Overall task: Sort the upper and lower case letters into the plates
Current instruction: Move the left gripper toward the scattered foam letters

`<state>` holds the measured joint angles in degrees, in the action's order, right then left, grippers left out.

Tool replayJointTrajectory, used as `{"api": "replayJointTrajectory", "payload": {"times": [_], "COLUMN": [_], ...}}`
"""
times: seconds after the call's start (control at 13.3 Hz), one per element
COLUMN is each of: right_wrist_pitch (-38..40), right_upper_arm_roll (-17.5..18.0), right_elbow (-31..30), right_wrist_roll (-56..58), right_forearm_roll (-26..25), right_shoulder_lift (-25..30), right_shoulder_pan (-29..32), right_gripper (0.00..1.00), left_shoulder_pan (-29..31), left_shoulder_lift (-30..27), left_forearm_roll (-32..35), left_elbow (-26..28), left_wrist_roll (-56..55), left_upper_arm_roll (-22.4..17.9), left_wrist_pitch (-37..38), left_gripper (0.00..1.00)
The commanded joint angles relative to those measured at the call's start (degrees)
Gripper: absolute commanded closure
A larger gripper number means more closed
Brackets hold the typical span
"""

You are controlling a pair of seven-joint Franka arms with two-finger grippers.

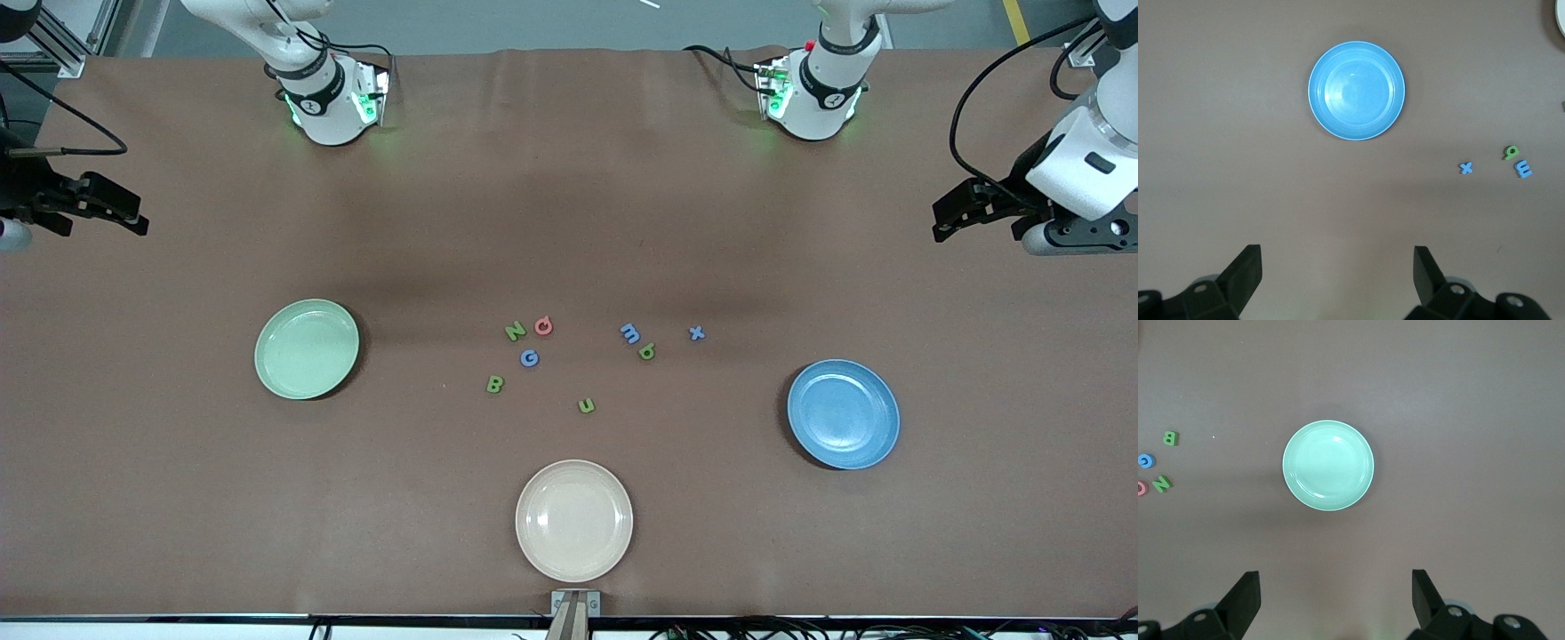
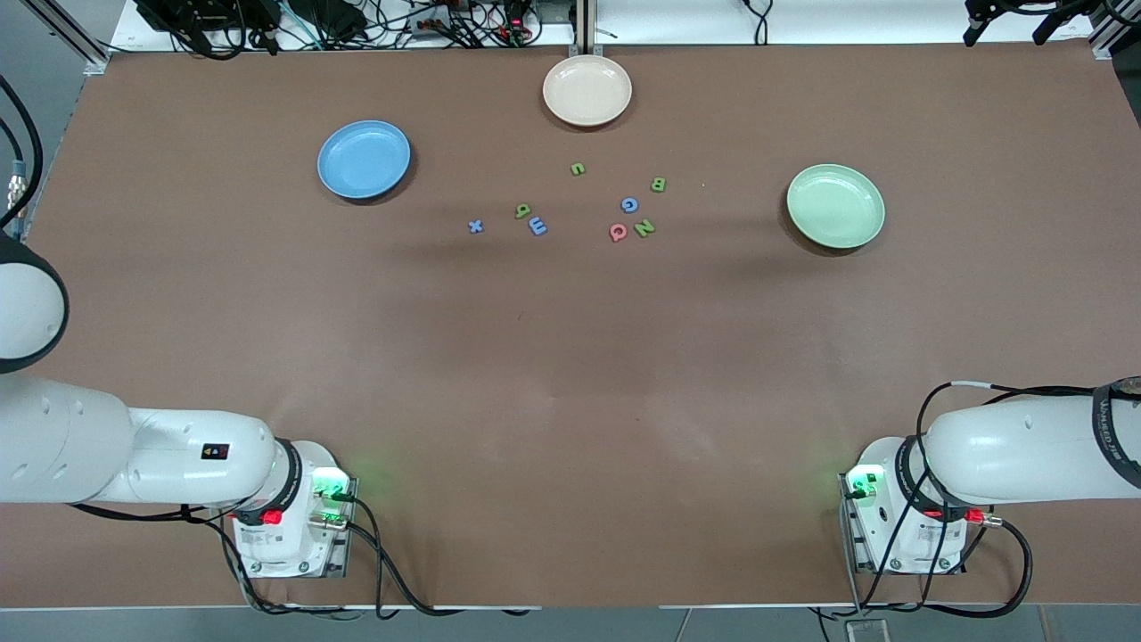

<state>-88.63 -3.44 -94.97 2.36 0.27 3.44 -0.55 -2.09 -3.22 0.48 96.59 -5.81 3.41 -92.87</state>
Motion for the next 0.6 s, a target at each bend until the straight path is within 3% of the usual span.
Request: {"api": "replayJointTrajectory", "payload": {"times": [0.0, 0.3, 0.53], "right_wrist_pitch": [0.13, 0.21, 0.04], "right_upper_arm_roll": [0.28, 0.37, 0.45], "right_elbow": [-0.40, -0.48, -0.84], "right_wrist_roll": [-0.25, -0.08, -0.08], "right_forearm_roll": [0.17, 0.08, 0.08], "right_shoulder_lift": [0.42, 0.77, 0.95], "right_shoulder_pan": [0.81, 0.72, 0.64], "right_gripper": [0.00, 0.00, 0.00], "left_shoulder_pan": [-0.02, -0.81, -4.13], "left_shoulder_lift": [0.32, 4.17, 8.82], "left_forearm_roll": [0.40, -0.04, -0.13], "left_elbow": [-1.49, -3.51, -2.72], "left_wrist_roll": [-0.16, -0.51, -8.03], "left_upper_arm_roll": [0.10, 0.19, 1.95], "left_wrist_pitch": [1.20, 0.50, -5.63], "left_gripper": [0.00, 0.00, 0.00]}}
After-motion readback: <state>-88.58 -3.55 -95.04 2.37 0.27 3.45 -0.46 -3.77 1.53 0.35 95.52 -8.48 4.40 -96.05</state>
